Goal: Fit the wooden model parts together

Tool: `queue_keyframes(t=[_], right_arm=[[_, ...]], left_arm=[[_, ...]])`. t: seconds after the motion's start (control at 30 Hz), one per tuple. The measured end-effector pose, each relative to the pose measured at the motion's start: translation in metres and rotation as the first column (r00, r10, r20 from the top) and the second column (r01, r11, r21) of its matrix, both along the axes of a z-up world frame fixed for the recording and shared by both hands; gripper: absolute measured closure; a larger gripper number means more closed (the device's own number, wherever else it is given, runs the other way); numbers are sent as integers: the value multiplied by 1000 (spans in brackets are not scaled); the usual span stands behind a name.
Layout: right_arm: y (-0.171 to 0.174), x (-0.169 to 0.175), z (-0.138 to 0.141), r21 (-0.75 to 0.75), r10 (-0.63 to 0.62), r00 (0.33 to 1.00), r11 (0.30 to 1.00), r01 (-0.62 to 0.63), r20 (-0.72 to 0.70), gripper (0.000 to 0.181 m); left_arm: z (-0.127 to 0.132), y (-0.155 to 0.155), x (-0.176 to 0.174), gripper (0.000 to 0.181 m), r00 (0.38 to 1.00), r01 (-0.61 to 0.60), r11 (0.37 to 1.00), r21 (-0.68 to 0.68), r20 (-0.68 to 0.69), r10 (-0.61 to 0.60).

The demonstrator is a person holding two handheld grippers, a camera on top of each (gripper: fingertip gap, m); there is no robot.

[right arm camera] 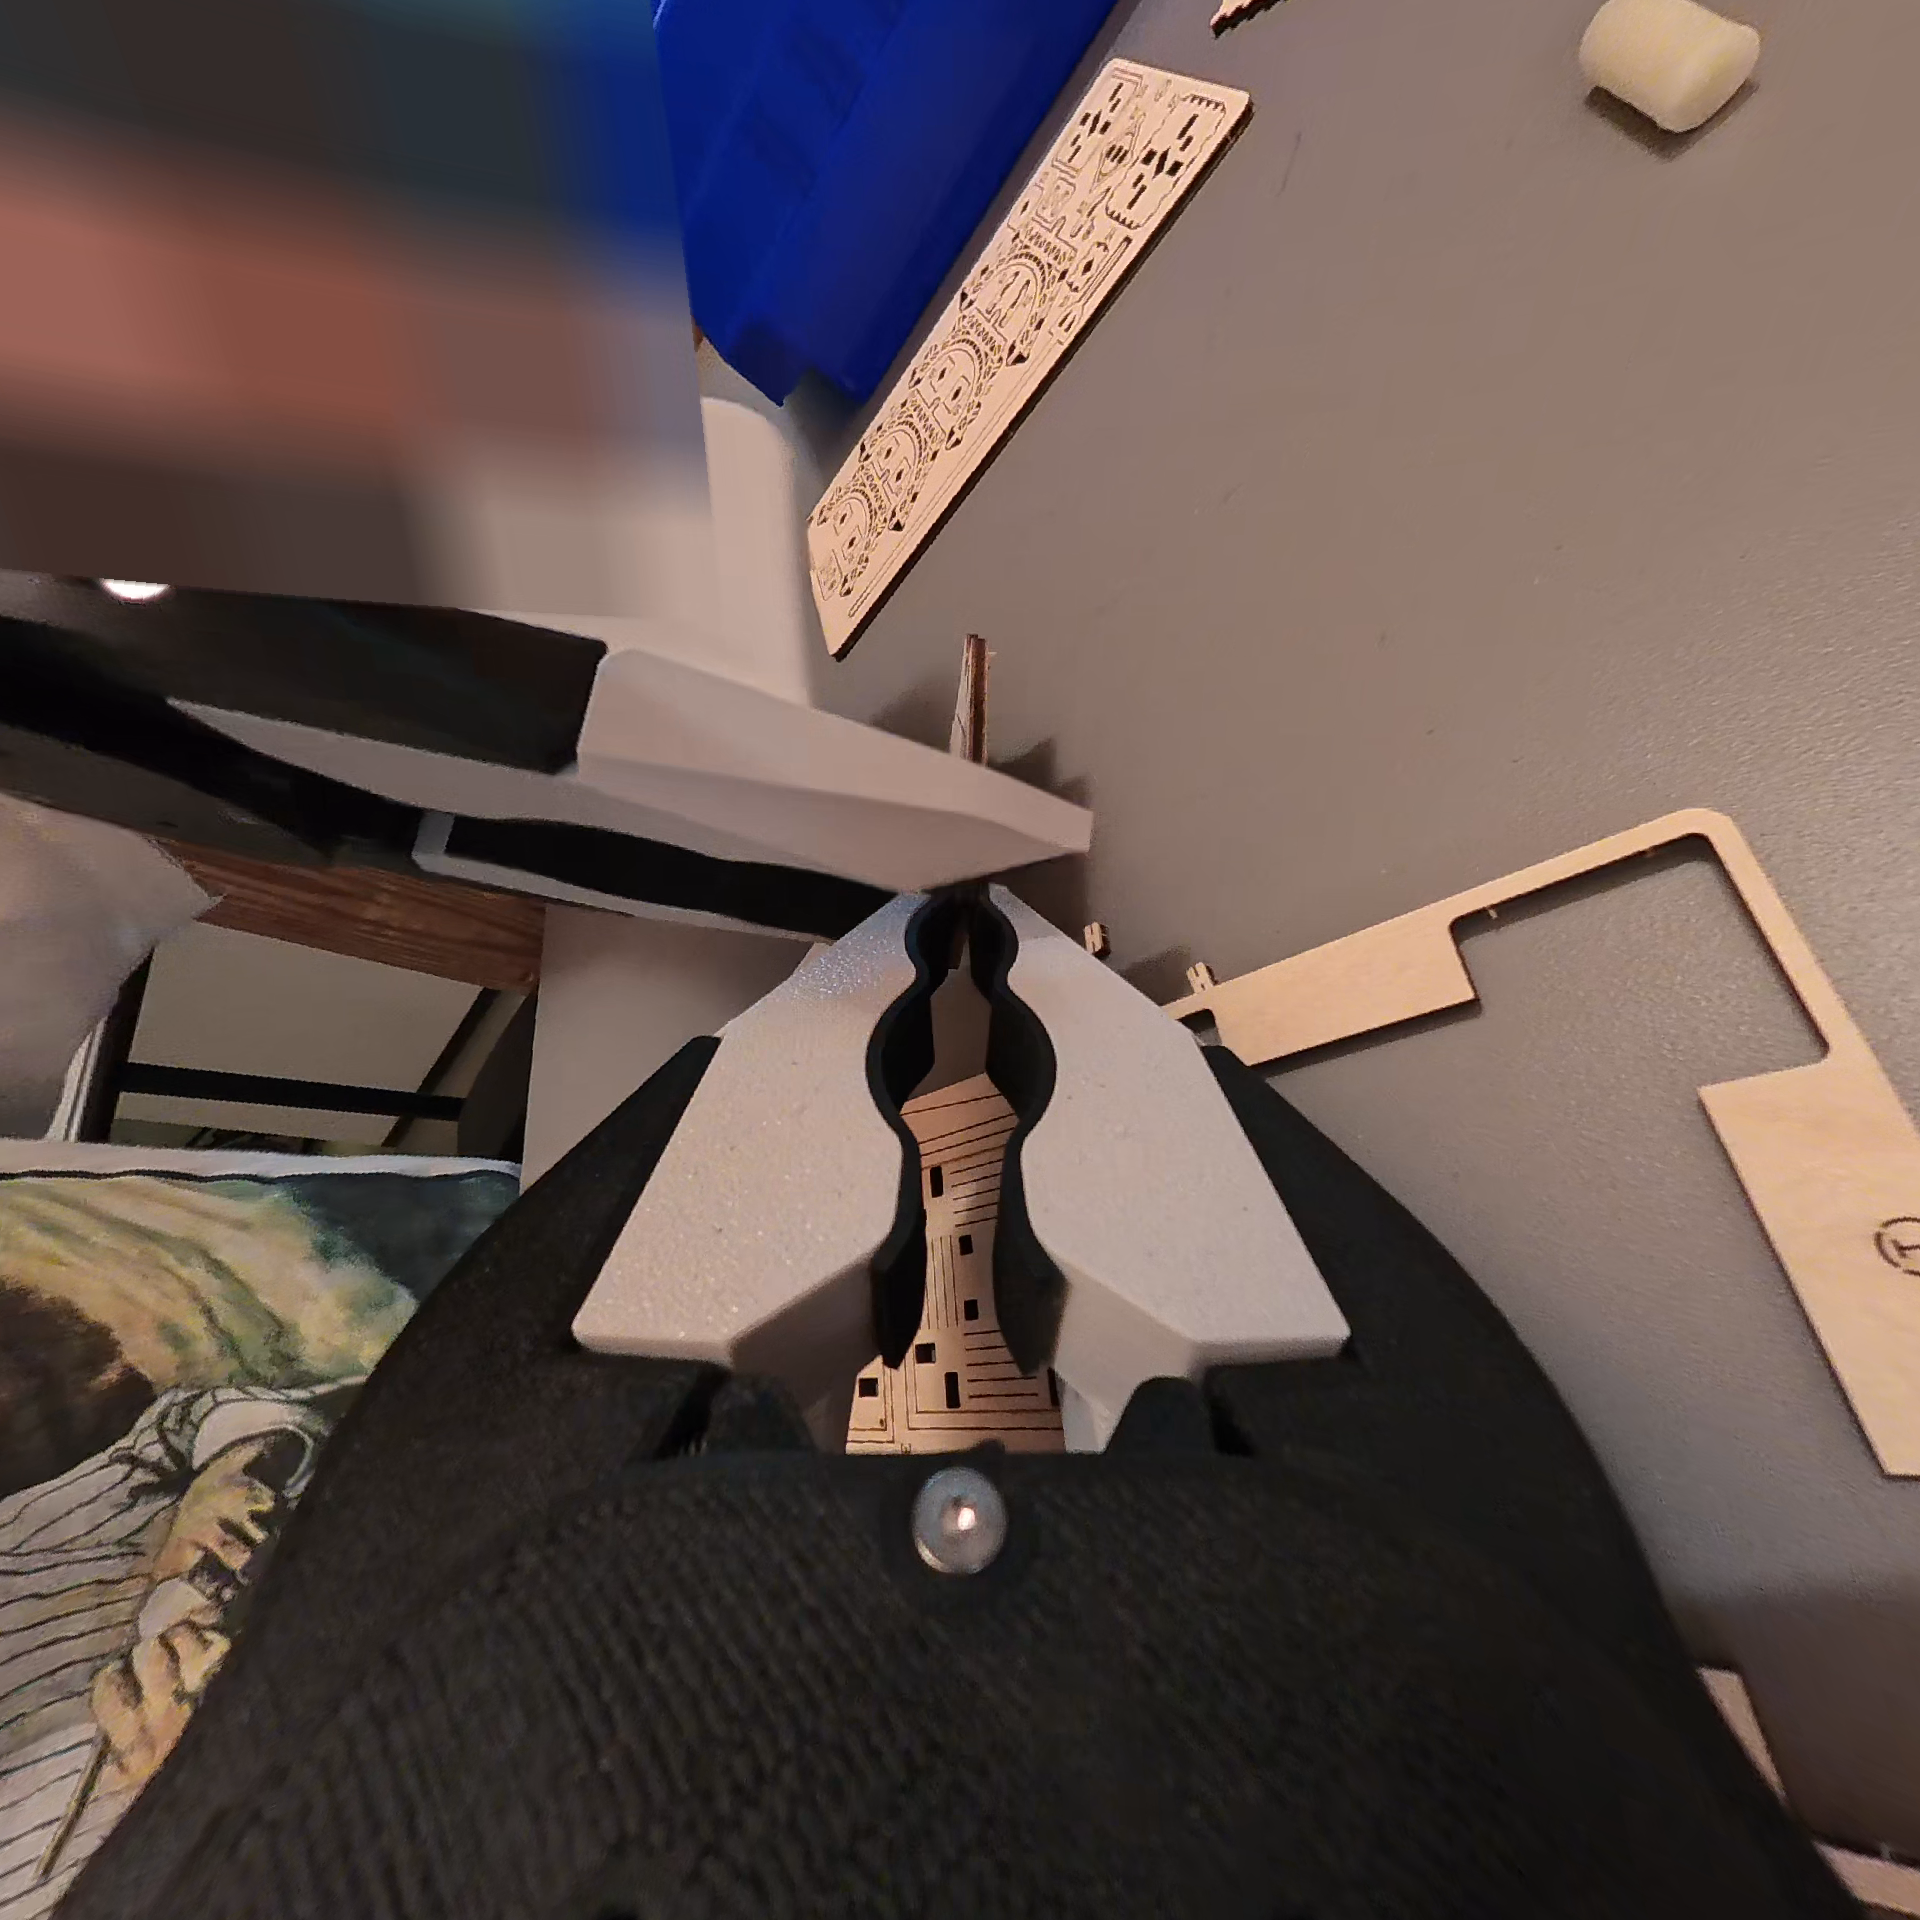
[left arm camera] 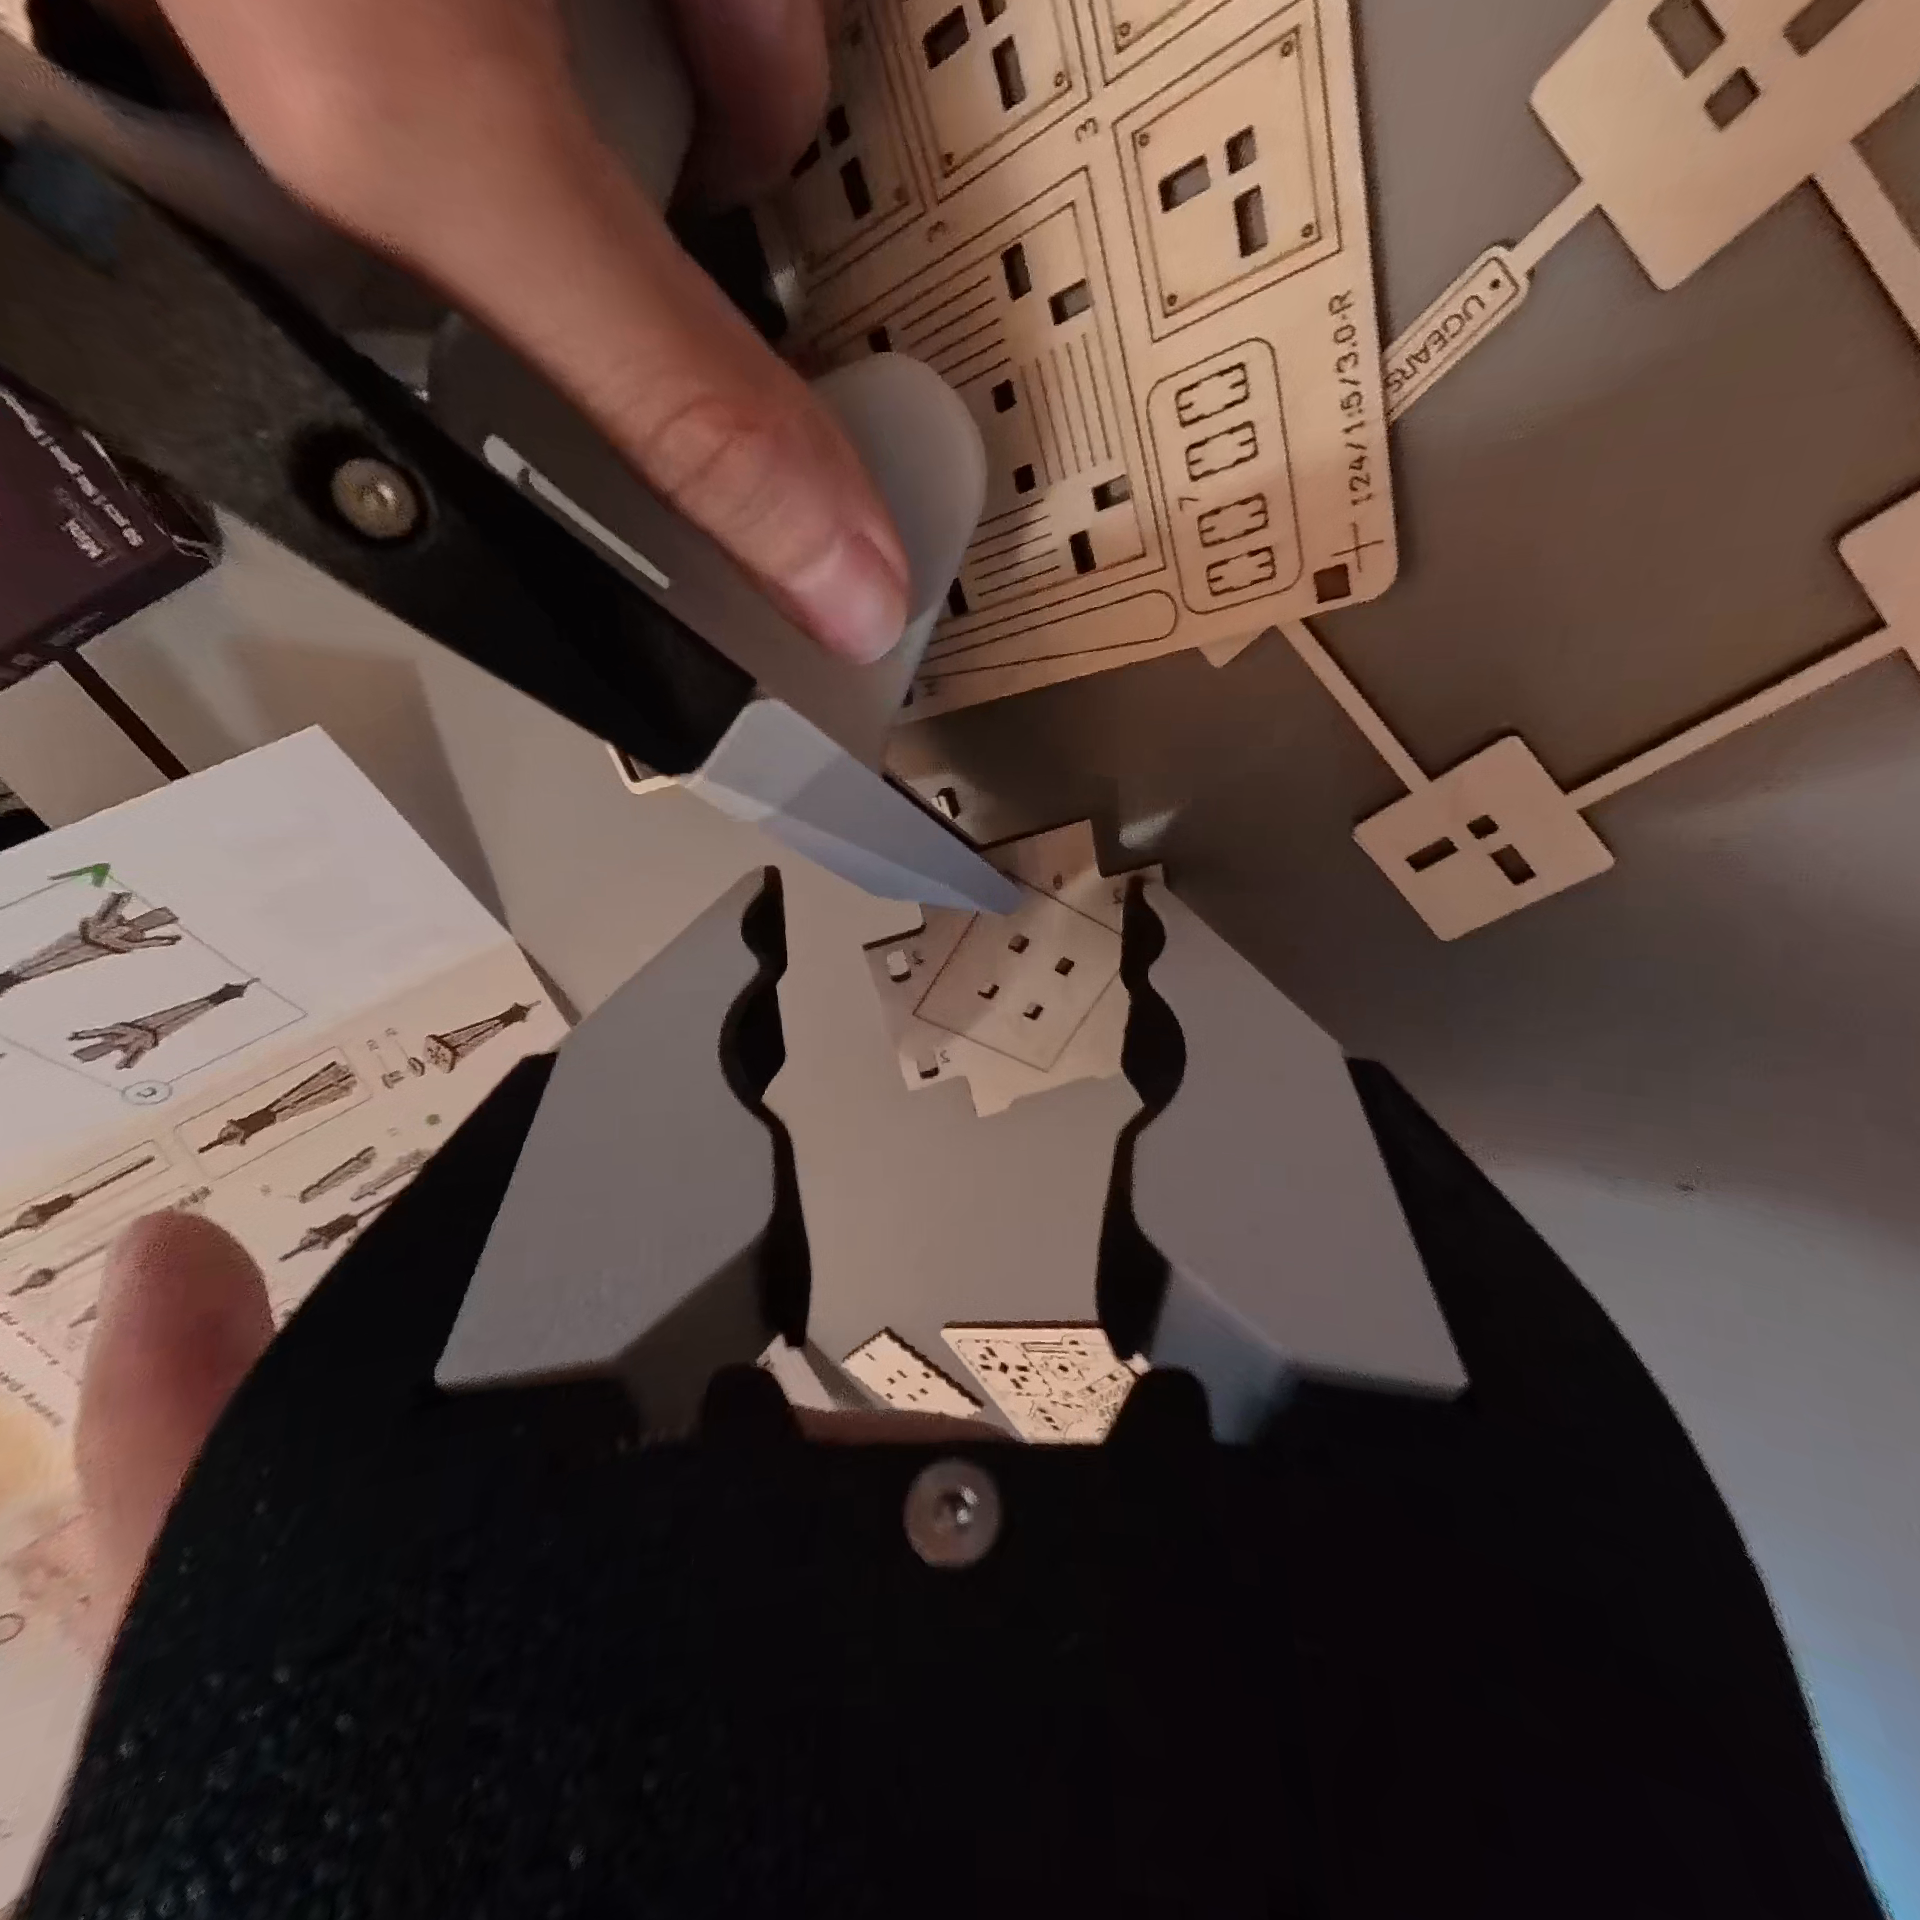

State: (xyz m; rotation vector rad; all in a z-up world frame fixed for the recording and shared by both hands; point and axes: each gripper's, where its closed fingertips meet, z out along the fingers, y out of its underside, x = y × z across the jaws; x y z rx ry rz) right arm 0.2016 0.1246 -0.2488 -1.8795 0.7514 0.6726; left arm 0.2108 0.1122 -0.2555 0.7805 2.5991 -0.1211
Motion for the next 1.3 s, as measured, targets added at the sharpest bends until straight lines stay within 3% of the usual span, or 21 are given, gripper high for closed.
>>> queue_keyframes(t=[0.13, 0.2, 0.27, 0.37, 0.47, 0.53, 0.7, 0.77, 0.83, 0.97, 1.03, 1.1, 1.17, 1.3], right_arm=[[0, -1, 1, 6, 5, 1000, 1000, -5, 0, 180], [0, -1, 1, 10, 8, 1000, 1000, -8, 1, 180], [0, -1, 2, 15, 5, 1000, 1000, -5, 1, 180], [0, -1, 3, 21, 9, 1000, 1000, -9, 1, 181], [0, -1, 3, 24, 11, 1000, 1000, -11, 1, 181], [0, -2, 4, 27, 12, 1000, 1000, -12, 1, 181], [0, -2, 5, 36, 15, 1000, 999, -15, 1, 180], [0, -2, 6, 44, 17, 1000, 999, -17, -1, 181], [0, -2, 7, 50, 19, 1000, 999, -19, -2, 181], [1, -7, 11, 78, 52, 999, 996, -51, -5, 181], [1, -9, 12, 81, 62, 998, 995, -61, -3, 181], [2, -10, 9, 60, 65, 998, 996, -65, 1, 181], [3, -11, 5, 32, 75, 997, 997, -76, 14, 181], [3, -11, 3, 13, 68, 997, 998, -68, 27, 180]], left_arm=[[4, -1, 1, 114, 998, 13, 1000, -26, 67, -11], [11, -3, 6, 99, 984, 11, 997, -70, 179, 1], [21, -2, 13, 83, 959, -59, 985, -165, 266, 102], [31, 5, 1, 85, 950, -102, 954, -282, 256, 178], [41, 23, -1, 83, 914, -230, 889, -395, 226, 337], [43, 39, 2, 81, 869, -344, 815, -467, 172, 465], [34, 61, 0, 89, 733, -595, 536, -599, -129, 668], [29, 64, -3, 91, 686, -662, 441, -606, -254, 681], [24, 67, -6, 107, 634, -726, 355, -588, -373, 678], [19, 68, -11, 108, 576, -790, 263, -554, -524, 628], [16, 71, -9, 109, 569, -792, 258, -553, -516, 640], [11, 75, -7, 104, 586, -773, 294, -562, -456, 670], [16, 77, 1, 99, 643, -698, 361, -619, -319, 696], [28, 57, 2, 97, 782, -519, 553, -652, -101, 615]])
